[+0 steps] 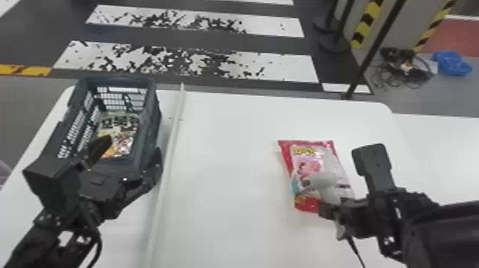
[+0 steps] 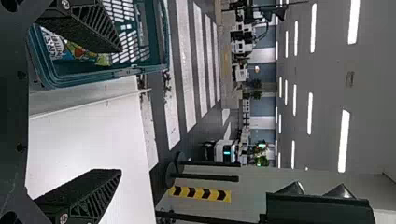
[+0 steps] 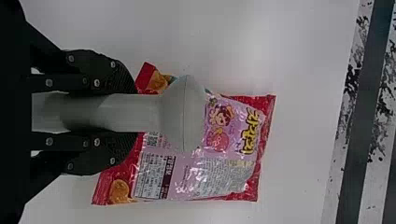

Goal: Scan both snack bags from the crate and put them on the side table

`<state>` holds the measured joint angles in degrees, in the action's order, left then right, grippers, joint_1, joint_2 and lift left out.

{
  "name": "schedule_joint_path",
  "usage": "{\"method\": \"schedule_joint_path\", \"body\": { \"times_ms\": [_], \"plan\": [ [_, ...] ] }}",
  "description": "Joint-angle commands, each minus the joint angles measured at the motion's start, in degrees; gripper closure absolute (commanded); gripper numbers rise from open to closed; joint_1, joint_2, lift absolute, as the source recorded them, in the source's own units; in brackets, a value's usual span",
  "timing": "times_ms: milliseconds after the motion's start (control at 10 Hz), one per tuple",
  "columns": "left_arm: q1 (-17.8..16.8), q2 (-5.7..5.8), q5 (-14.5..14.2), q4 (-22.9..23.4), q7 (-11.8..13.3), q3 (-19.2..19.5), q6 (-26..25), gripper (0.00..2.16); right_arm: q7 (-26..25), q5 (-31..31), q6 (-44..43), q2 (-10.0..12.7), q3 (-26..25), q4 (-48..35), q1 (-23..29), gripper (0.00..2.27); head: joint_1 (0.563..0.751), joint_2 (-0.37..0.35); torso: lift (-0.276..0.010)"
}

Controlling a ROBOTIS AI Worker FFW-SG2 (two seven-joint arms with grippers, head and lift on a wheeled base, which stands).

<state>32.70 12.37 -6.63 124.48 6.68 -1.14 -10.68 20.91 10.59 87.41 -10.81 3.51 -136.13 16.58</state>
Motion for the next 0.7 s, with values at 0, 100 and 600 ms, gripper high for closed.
{"method": "schedule_joint_path", "body": {
  "times_ms": [0,100,600],
  "plan": [
    [0.1,0.02,0.0,0.1,0.0,0.1,0.0,0.08,-0.1,0.6,0.8,0.0,1.2,1.1,-1.0,2.25,0.695,-0.063,-0.087],
    [0.1,0.11,0.0,0.1,0.1,0.2,0.0,0.08,-0.1,0.9,1.0,0.0,1.7,1.8,-1.3,2.25,0.695,-0.057,-0.087],
    [0.1,0.02,0.0,0.1,0.1,0.2,0.0,0.08,-0.1,1.0,0.8,0.0,1.6,1.9,-1.8,2.25,0.695,-0.054,-0.087]
  ]
}}
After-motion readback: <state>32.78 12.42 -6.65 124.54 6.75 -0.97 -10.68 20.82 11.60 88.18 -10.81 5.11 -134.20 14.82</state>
